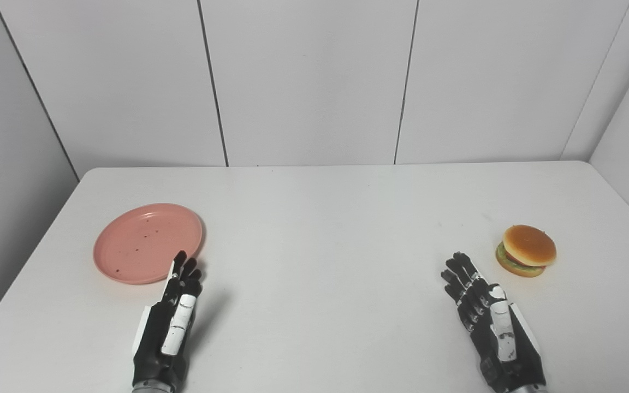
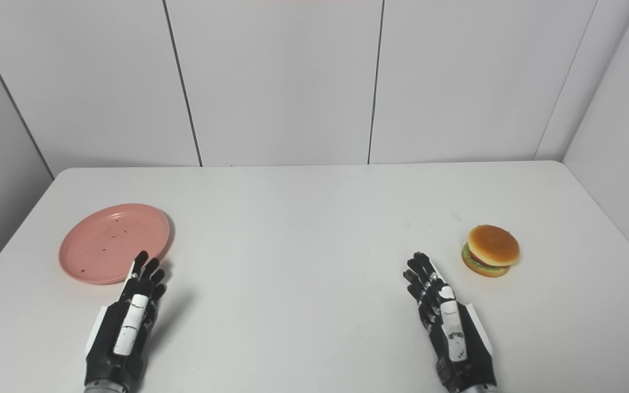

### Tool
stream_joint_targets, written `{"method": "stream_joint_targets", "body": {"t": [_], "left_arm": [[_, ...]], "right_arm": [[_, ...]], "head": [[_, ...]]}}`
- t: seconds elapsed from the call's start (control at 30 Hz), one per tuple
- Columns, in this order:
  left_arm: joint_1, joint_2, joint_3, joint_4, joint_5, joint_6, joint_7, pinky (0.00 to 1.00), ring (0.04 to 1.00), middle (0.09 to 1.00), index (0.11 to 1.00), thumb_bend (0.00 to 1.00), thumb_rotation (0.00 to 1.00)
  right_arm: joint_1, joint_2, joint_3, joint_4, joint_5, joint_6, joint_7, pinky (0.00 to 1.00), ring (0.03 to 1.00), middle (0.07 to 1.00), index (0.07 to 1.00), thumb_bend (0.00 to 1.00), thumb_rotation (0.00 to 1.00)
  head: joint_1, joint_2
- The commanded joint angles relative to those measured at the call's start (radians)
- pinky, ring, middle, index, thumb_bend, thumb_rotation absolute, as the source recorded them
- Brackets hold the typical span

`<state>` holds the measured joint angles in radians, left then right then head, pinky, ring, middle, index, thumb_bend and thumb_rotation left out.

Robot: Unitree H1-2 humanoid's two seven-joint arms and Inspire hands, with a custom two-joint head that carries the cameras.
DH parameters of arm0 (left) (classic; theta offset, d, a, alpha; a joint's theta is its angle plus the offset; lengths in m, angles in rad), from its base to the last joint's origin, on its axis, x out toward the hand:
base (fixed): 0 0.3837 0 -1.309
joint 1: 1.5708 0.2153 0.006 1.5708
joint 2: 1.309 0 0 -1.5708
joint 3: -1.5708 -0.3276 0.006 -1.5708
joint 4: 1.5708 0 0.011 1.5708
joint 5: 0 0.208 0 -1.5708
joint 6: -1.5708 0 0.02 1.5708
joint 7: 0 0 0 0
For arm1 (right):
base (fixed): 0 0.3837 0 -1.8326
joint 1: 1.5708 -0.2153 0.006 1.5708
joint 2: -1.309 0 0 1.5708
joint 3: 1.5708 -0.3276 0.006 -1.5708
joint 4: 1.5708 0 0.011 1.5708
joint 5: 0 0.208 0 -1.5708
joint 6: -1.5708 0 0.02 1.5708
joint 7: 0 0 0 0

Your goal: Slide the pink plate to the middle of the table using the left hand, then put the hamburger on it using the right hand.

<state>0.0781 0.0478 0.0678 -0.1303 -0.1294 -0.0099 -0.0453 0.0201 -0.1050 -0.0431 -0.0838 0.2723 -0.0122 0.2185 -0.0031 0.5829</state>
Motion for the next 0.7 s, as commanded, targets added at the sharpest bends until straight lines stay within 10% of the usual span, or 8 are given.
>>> {"method": "stream_joint_targets", "body": {"t": [0.0, 0.67], "left_arm": [[-0.009, 0.001, -0.002, -0.027, -0.002, -0.012, -0.004, 1.0, 0.985, 1.0, 1.0, 0.8, 0.78], [-0.009, 0.002, -0.003, -0.029, -0.002, -0.004, -0.005, 1.0, 0.987, 1.0, 1.0, 0.8, 0.78]], "right_arm": [[-0.024, -0.018, -0.015, 0.028, -0.008, -0.037, -0.001, 0.99, 0.948, 0.95, 0.945, 0.85, 1.0], [-0.024, -0.015, -0.017, 0.028, -0.007, -0.035, -0.001, 0.99, 0.944, 0.947, 0.943, 0.86, 0.99]], "head": [[0.0, 0.001], [-0.001, 0.001]]}}
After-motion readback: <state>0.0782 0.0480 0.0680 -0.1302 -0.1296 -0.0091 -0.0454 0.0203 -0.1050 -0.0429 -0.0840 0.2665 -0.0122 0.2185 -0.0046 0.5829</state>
